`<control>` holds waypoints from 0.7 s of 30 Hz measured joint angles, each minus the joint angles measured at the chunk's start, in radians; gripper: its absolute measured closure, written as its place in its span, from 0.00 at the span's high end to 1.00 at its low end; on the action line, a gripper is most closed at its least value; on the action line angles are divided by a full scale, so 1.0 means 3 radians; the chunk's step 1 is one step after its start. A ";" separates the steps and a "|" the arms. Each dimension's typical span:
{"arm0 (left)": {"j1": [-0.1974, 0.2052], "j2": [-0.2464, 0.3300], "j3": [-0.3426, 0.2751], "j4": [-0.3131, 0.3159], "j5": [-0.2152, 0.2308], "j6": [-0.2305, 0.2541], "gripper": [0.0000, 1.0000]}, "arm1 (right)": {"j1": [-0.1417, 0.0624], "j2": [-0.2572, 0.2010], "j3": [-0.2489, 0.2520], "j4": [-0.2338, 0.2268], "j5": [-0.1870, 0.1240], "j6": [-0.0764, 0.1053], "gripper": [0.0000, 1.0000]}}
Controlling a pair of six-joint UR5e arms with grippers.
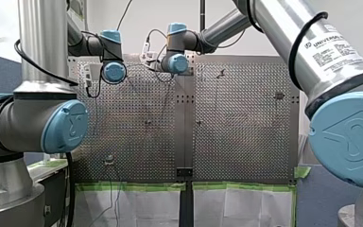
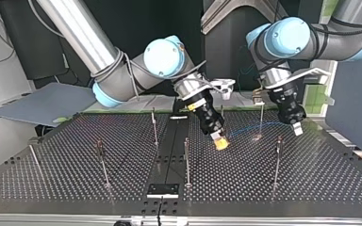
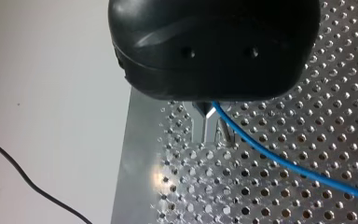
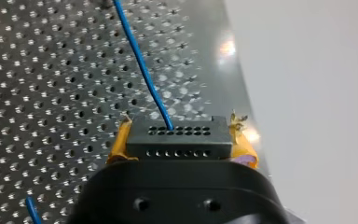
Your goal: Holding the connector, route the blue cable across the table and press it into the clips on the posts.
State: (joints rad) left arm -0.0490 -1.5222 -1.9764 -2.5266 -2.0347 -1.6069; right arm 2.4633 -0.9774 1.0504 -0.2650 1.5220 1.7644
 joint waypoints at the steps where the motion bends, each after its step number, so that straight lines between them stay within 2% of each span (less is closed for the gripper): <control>1: 0.0015 -0.0019 0.0006 0.0013 0.0019 -0.0006 0.01 | -0.0002 0.0009 0.0000 -0.0002 0.0001 0.0000 0.00; 9: 0.0133 -0.0209 0.0096 0.0075 0.0229 -0.0046 0.01 | -0.0026 0.0058 -0.0001 -0.0027 0.0007 0.0000 0.00; 21: 0.0303 -0.0247 0.0182 0.0138 0.0411 -0.0099 0.01 | -0.0041 0.0137 -0.0086 -0.0067 -0.0039 0.0000 0.00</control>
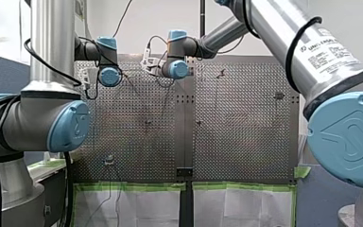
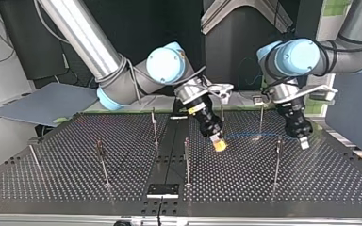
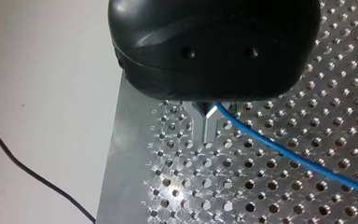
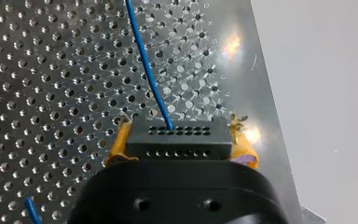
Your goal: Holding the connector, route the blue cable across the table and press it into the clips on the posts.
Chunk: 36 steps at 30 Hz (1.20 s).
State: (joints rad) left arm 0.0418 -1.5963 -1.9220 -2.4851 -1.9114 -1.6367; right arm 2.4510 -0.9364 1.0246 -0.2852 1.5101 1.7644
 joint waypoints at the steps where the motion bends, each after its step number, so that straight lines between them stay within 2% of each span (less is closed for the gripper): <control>1: 0.0013 -0.0002 0.0003 0.0006 0.0020 -0.0004 0.01 | 0.0000 0.0007 -0.0014 0.0001 -0.0002 0.0000 0.00; 9: 0.0125 -0.0108 0.0064 0.0043 0.0175 -0.0063 0.01 | -0.0005 0.0032 -0.0122 0.0009 -0.0007 0.0002 0.00; 21: 0.0278 -0.0188 0.0121 0.0181 0.0443 -0.0197 0.01 | -0.0029 0.0061 -0.0139 0.0014 0.0016 0.0005 0.00; 30: 0.0291 -0.0350 0.0160 0.0199 0.0688 -0.0229 0.01 | -0.0058 0.0070 -0.0162 0.0026 0.0039 -0.0003 0.00; 36: 0.0306 -0.0518 0.0215 0.0230 0.0743 -0.0274 0.01 | -0.0075 0.0070 -0.0198 0.0034 0.0102 -0.0015 0.00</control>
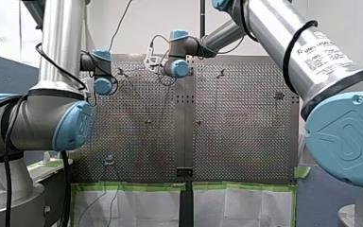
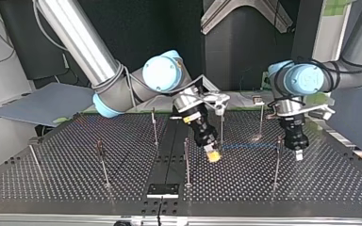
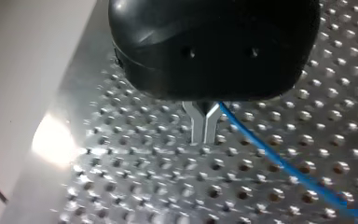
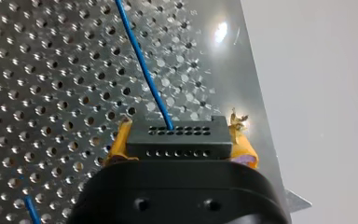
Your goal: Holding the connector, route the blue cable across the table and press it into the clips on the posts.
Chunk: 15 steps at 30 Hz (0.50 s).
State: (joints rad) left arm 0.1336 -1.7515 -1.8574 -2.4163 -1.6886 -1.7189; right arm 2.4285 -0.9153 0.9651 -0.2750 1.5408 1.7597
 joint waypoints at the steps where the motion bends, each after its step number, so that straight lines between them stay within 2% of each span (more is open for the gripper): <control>1: 0.0002 -0.0020 0.0003 0.0009 0.0007 -0.0012 0.01 | -0.0001 0.0000 -0.0005 0.0000 0.0011 -0.0001 0.00; 7: 0.0011 -0.0061 0.0008 0.0023 0.0019 -0.0095 0.01 | -0.0002 0.0001 -0.0026 0.0006 0.0032 -0.0007 0.00; 11: 0.0011 -0.0061 0.0007 -0.0015 -0.0050 -0.0187 0.01 | 0.0006 0.0003 -0.0027 0.0016 0.0034 -0.0009 0.00; 12: 0.0011 -0.0058 0.0007 -0.0036 -0.0083 -0.0222 0.19 | 0.0008 0.0005 -0.0028 0.0017 0.0034 -0.0009 0.00; 13: 0.0011 -0.0056 0.0007 -0.0055 -0.0108 -0.0249 0.19 | 0.0012 0.0008 -0.0028 0.0018 0.0034 -0.0010 0.00; 15: 0.0010 -0.0047 0.0007 -0.0111 -0.0172 -0.0313 0.45 | 0.0019 0.0022 -0.0028 0.0020 0.0035 -0.0010 0.00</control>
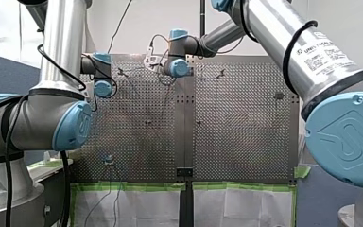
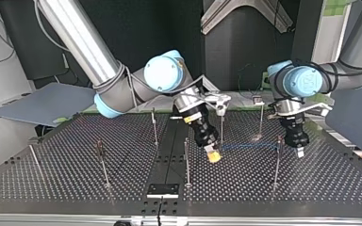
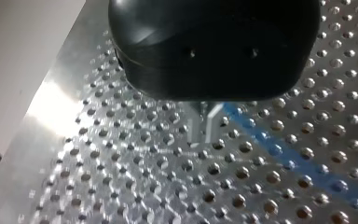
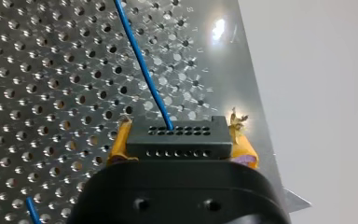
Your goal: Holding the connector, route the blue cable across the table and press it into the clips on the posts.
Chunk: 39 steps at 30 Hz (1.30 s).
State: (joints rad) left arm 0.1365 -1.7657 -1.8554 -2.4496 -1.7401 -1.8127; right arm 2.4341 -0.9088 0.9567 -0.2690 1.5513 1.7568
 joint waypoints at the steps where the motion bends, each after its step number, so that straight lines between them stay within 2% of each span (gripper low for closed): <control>1: -0.0002 0.0005 0.0000 -0.0023 -0.0026 -0.0024 0.45 | 0.0003 0.0009 0.0000 0.0000 0.0001 0.0000 0.00; 3: -0.0007 0.0021 -0.0001 -0.0074 -0.0072 -0.0060 0.81 | 0.0007 0.0039 0.0000 0.0001 0.0002 0.0000 0.00; 4: -0.0009 0.0030 -0.0001 -0.0099 -0.0087 -0.0071 0.81 | 0.0008 0.0053 0.0000 0.0001 0.0002 0.0000 0.00; 6: -0.0012 0.0056 -0.0002 -0.0155 -0.0120 -0.0098 0.95 | 0.0009 0.0081 0.0000 0.0001 0.0005 -0.0002 0.00; 8: -0.0015 0.0081 -0.0003 -0.0207 -0.0142 -0.0121 0.98 | 0.0011 0.0100 0.0000 0.0001 0.0009 -0.0003 0.00; 16: -0.0057 0.0154 -0.0014 -0.0431 -0.0138 -0.0215 1.00 | 0.0011 0.0144 0.0000 0.0002 0.0060 -0.0003 0.00; 23: -0.0094 0.0211 -0.0135 -0.0620 0.0008 -0.0310 1.00 | 0.0000 0.0203 0.0000 0.0012 0.0082 -0.0005 0.00; 34: -0.0141 0.0529 -0.0333 -0.0957 0.0070 -0.0395 1.00 | -0.0020 0.0249 0.0000 0.0012 0.0090 -0.0005 0.00; 39: -0.0193 0.0637 -0.0386 -0.1019 0.0071 -0.0381 1.00 | -0.0021 0.0254 0.0001 0.0018 0.0087 -0.0006 0.00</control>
State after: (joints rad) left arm 0.0786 -1.5745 -1.9713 -2.7553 -1.7188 -1.9269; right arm 2.4277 -0.8328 0.9571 -0.2636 1.5774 1.7551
